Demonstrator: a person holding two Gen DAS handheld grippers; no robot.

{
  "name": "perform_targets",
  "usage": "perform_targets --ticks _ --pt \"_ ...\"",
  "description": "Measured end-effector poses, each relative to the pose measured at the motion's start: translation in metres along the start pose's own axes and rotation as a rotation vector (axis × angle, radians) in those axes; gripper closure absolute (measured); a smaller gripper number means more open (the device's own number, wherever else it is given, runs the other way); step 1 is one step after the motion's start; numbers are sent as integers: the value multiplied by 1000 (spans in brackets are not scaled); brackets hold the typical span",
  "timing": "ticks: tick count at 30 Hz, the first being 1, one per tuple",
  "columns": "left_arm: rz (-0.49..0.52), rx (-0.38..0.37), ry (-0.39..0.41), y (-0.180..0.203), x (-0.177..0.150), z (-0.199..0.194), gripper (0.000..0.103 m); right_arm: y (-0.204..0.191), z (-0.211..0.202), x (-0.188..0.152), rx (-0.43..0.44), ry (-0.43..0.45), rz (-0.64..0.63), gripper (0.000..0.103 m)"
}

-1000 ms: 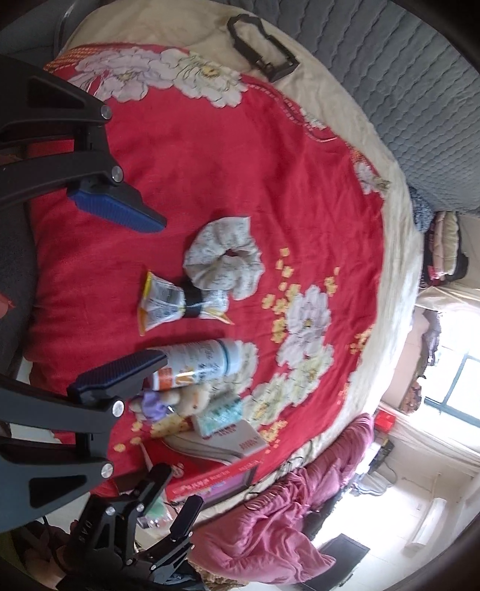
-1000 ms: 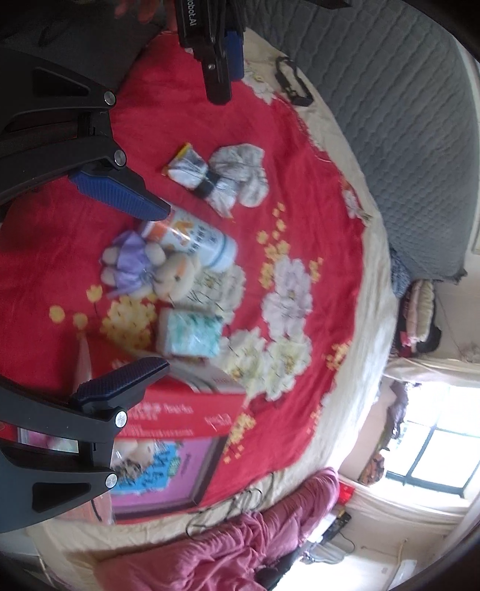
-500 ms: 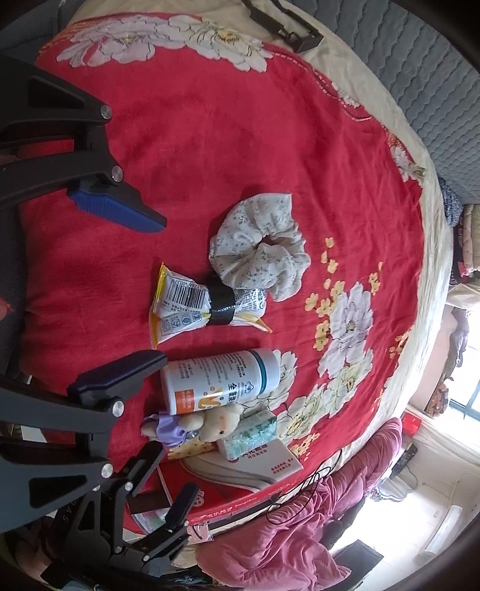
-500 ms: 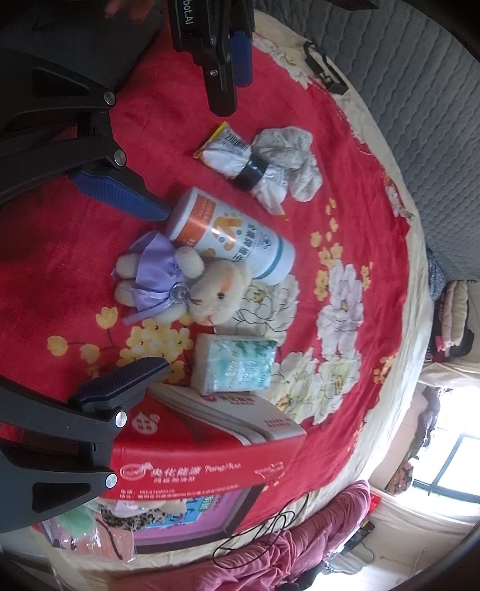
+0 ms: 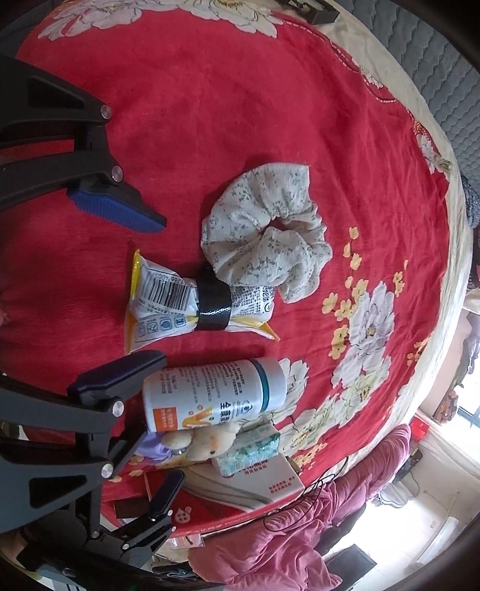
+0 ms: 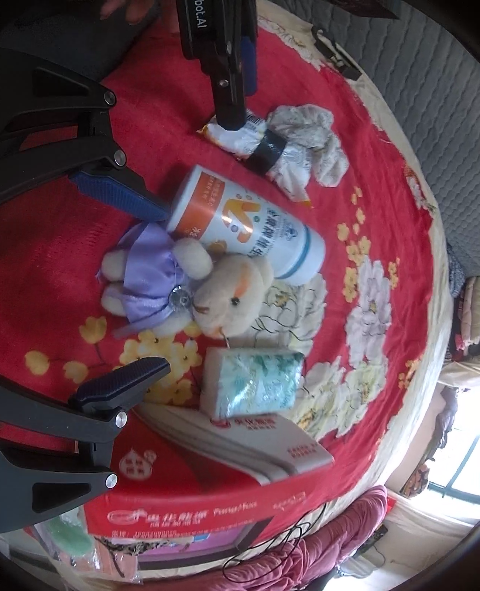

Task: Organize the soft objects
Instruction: 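Grasp the black-banded snack bag with left while right grasps the purple-dress teddy bear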

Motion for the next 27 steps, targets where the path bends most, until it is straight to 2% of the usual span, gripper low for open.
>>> perform_targets --ticks 7,13,16,17,19,20,27 --pt "18 7 -18 5 4 12 38 -1 19 -1 -12 -43 -14 26" --pt "27 7 -21 10 8 19 38 -1 31 -1 23 -62 -6 26" --pt "28 1 -20 12 9 20 41 -1 32 -1 48 -63 0 32" --pt "29 0 -22 12 10 21 44 0 32 -1 58 -60 3 38" --pt "28 12 -26 13 11 24 56 2 30 -1 70 -57 8 50" --pt "31 18 -27 14 12 24 58 3 29 -1 68 -55 6 59" --pt "38 -3 -26 17 11 22 67 12 11 4 76 -9 19 64"
Point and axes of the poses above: each gripper's, at about its wrist camera, not at the fingertips, and z roughly the way its jaws point, y to its right, x to its top, the point moved 2 cm from there along z, roughly the way its jaws point, and after that the axes turned 4 degrees about x, right-handed, at the moved point
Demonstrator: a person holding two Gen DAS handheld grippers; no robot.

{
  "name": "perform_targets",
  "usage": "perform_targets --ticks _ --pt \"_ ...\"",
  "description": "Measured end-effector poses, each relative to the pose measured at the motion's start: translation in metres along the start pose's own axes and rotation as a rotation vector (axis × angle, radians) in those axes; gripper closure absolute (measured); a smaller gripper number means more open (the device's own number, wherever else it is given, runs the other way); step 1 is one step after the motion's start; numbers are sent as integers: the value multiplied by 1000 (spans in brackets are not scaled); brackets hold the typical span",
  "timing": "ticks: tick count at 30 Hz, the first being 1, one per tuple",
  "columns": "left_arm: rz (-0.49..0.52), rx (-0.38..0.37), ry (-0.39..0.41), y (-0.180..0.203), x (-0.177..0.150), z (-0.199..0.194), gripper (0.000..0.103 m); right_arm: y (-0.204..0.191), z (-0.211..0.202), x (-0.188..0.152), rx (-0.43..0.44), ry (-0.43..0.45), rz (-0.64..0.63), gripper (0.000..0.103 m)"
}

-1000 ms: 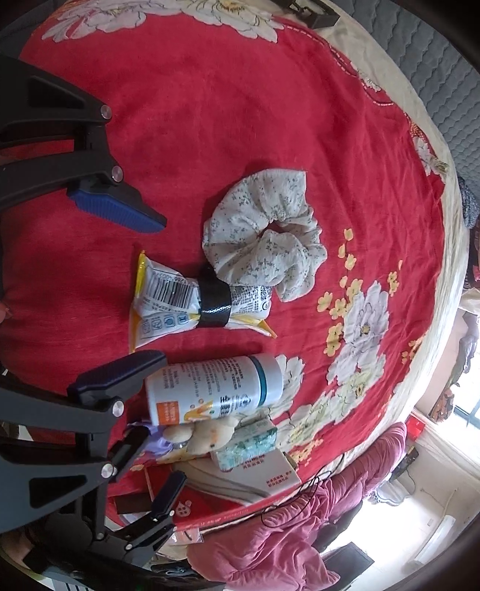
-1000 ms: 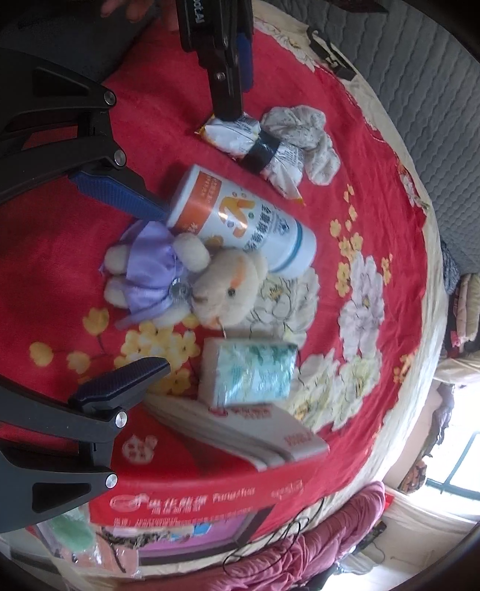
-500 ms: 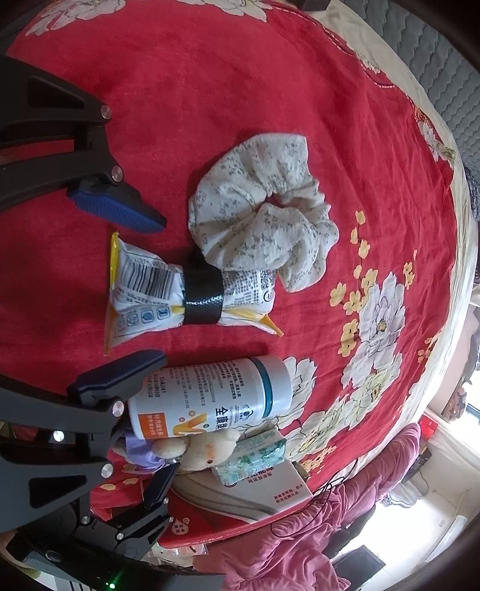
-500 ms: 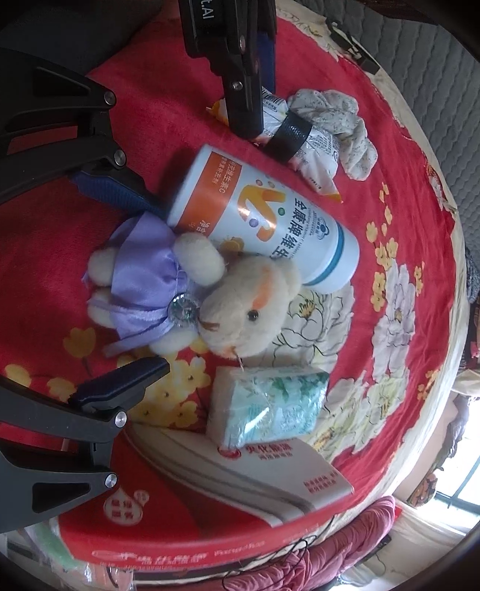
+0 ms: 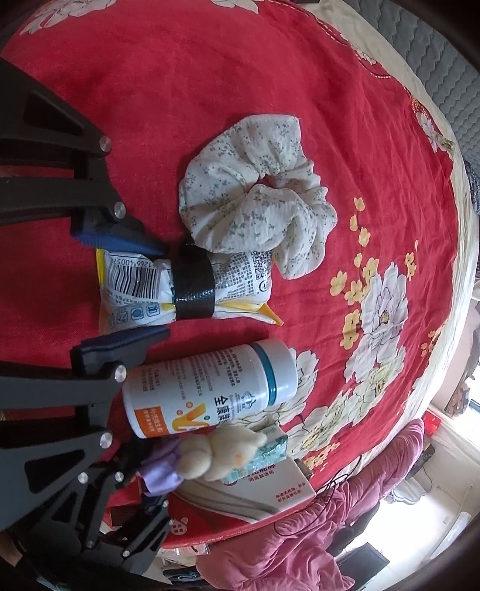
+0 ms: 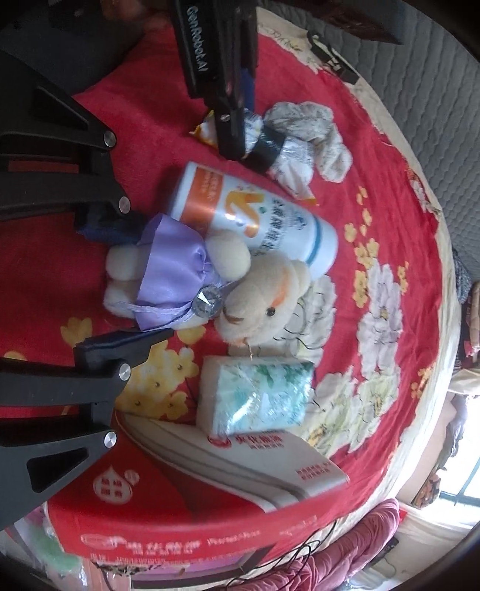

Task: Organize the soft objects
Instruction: 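Grasp the black-banded snack bag with left while right grasps the purple-dress teddy bear, then carry the snack bag with left and teddy bear with right over the tray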

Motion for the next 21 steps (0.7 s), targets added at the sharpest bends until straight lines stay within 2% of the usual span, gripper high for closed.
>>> perform_targets --ticks 9,21 --pt "16 -35 19 6 -14 -22 67 3 -20 2 32 39 31 67" --pt "52 -54 111 28 -10 -76 67 12 -71 13 27 160 59 70"
Point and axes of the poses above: each gripper's, at about its wrist camera, not at the fingertips, and z roughly the way its jaws point, y to its right, x to its top, the point moved 2 cm from there along z, roughly the way its jaws point, and after that the axes turned 4 degrees about x, right-handed, at the moved point
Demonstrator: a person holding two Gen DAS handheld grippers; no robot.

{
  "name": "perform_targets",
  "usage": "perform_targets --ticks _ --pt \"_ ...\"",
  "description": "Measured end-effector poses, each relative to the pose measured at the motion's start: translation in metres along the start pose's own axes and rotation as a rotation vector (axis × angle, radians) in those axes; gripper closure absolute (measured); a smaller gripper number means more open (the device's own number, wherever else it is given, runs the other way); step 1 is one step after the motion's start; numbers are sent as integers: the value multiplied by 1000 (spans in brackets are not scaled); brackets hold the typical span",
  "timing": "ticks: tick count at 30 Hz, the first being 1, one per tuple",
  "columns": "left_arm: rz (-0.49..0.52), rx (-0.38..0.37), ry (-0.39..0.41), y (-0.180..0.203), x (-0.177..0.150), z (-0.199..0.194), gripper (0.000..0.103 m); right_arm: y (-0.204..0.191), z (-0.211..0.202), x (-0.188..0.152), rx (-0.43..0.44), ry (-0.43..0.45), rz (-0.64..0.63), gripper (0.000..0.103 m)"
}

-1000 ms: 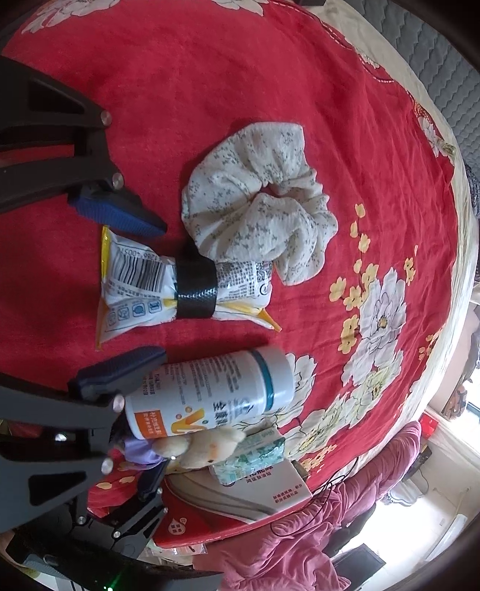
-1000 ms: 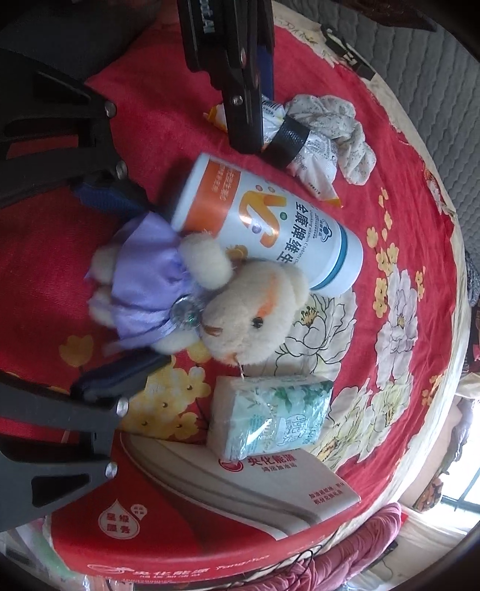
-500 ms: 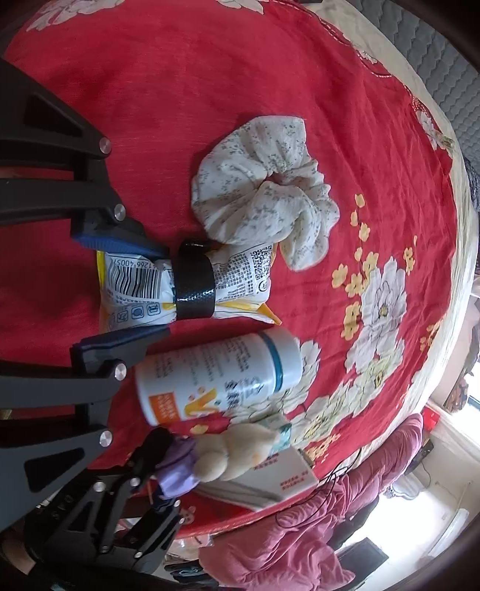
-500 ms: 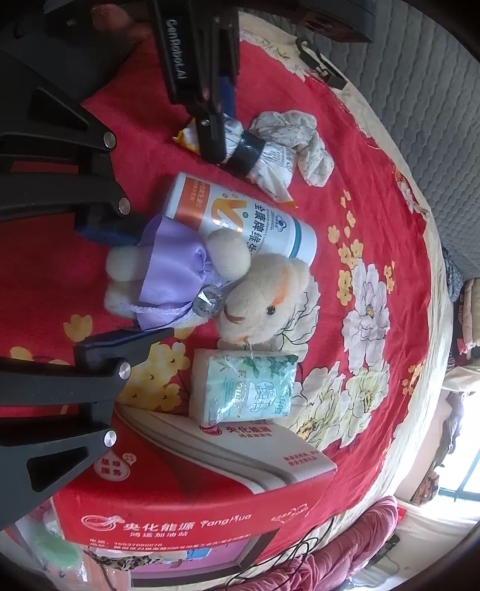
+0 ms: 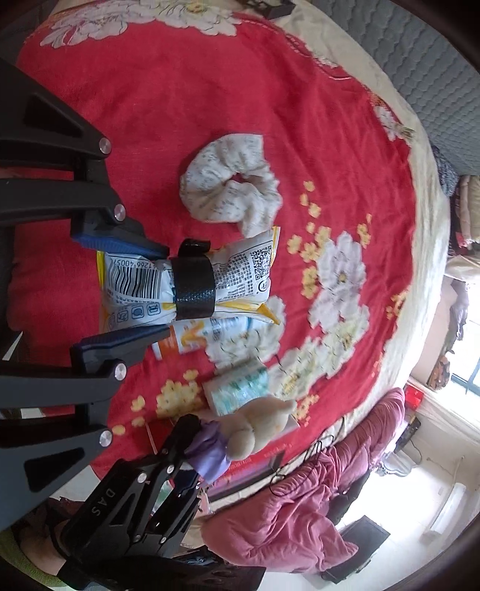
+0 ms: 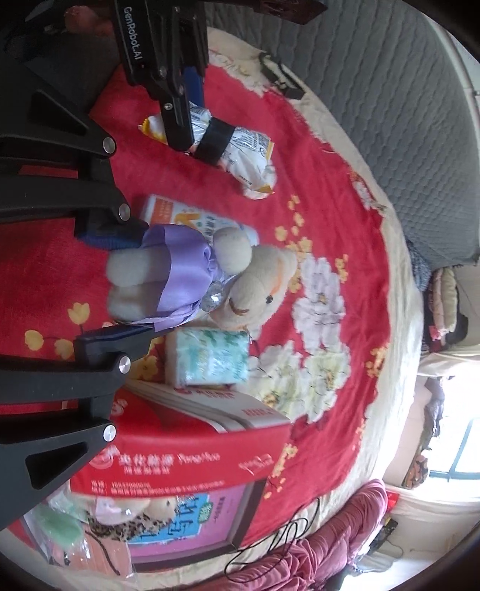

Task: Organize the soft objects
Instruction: 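Carry the snack bag with left and teddy bear with right over the tray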

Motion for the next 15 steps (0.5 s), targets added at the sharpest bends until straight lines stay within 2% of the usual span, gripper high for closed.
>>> perform_targets --ticks 7,15 --pt "54 -10 54 34 17 -25 67 20 -39 10 -11 84 43 70" --pt "132 -57 94 95 31 -36 67 79 -90 1 -84 156 130 70"
Point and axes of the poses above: each gripper's, at about its wrist camera, not at the fingertips, and z roughly the way its jaws point, y to its right, x to its top, the point moved 2 cm from there along z, roughly the way its jaws point, and after that the axes turned 4 degrees about x, right-handed, at the moved point
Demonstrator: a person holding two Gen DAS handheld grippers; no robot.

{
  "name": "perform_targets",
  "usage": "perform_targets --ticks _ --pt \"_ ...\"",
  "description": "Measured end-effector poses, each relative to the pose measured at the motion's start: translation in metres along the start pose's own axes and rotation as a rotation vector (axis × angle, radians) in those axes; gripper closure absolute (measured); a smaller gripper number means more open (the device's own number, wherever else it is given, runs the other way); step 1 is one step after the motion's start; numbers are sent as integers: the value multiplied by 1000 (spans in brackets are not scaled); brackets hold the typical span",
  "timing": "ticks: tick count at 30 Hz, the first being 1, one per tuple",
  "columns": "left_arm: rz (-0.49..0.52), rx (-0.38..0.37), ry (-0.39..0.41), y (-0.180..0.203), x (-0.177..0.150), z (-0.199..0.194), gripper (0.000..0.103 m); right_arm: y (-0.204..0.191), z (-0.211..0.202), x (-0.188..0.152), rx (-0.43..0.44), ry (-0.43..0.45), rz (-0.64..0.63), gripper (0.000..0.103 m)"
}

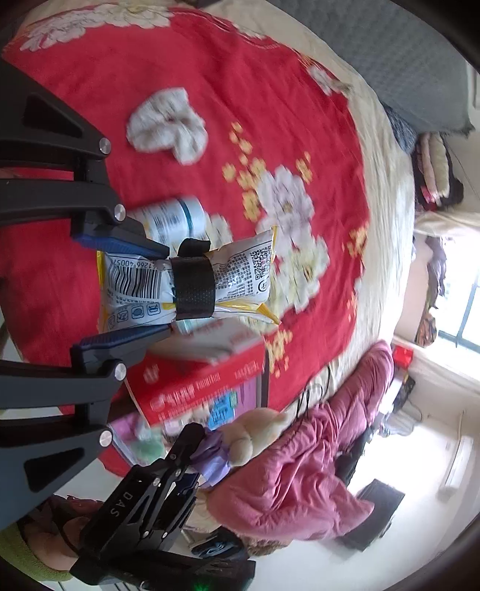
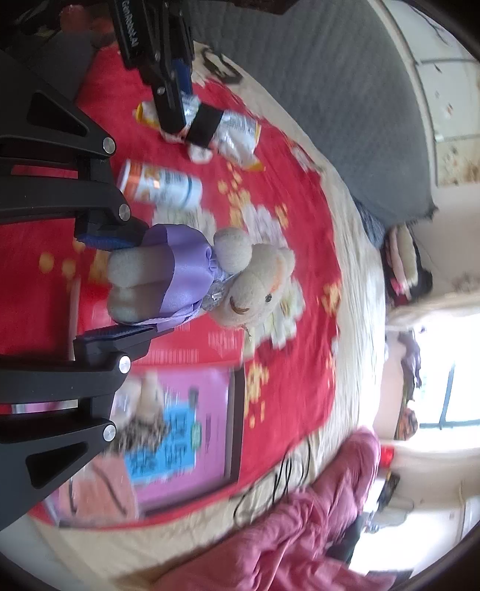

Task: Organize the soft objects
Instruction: 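Carry the snack bag with left and teddy bear with right over the tray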

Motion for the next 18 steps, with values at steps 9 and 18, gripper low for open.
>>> perform_targets --ticks 9,18 --pt "94 -59 4 80 8 12 67 90 -39 -18 -108 18 121 70" --pt "177 -92 -31 146 1 33 67 151 -59 -44 -170 10 184 70"
Point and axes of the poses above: each gripper's, at about its wrist camera, not at the fingertips, and z roughly the way its jaws point, y to its right, x to its top, the point moved 2 cm from there along z, roughly the way its jaws point, and after that the axes turned 4 degrees about x, right-handed, at the moved point
